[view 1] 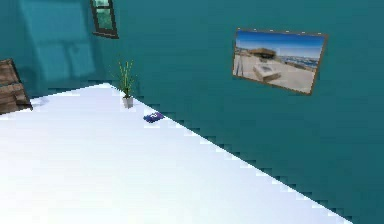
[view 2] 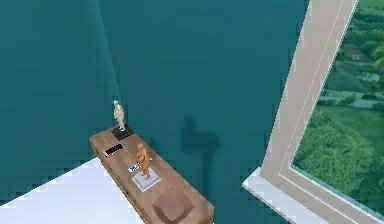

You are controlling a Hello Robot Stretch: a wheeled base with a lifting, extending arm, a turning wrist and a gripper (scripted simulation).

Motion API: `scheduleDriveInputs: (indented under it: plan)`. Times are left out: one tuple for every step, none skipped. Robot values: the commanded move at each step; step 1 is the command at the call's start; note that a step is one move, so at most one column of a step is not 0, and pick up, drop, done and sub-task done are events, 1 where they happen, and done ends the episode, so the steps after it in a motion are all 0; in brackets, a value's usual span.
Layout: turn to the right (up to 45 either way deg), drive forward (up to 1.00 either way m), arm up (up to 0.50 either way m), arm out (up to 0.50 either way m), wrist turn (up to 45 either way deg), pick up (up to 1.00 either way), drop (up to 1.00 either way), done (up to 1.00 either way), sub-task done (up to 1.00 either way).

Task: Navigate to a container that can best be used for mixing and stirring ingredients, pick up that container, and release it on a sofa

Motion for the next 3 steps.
scheduleDriveInputs:
  plan:
    - [0.0,0.00,0.38,0.00,0.0,0.00,0.00,0.00,0.00]
    - [0.0,0.00,0.00,0.28,0.0,0.00,0.00,0.00,0.00]
    - [0.0,0.00,0.00,0.00,45.0,0.00,0.00,0.00,0.00]
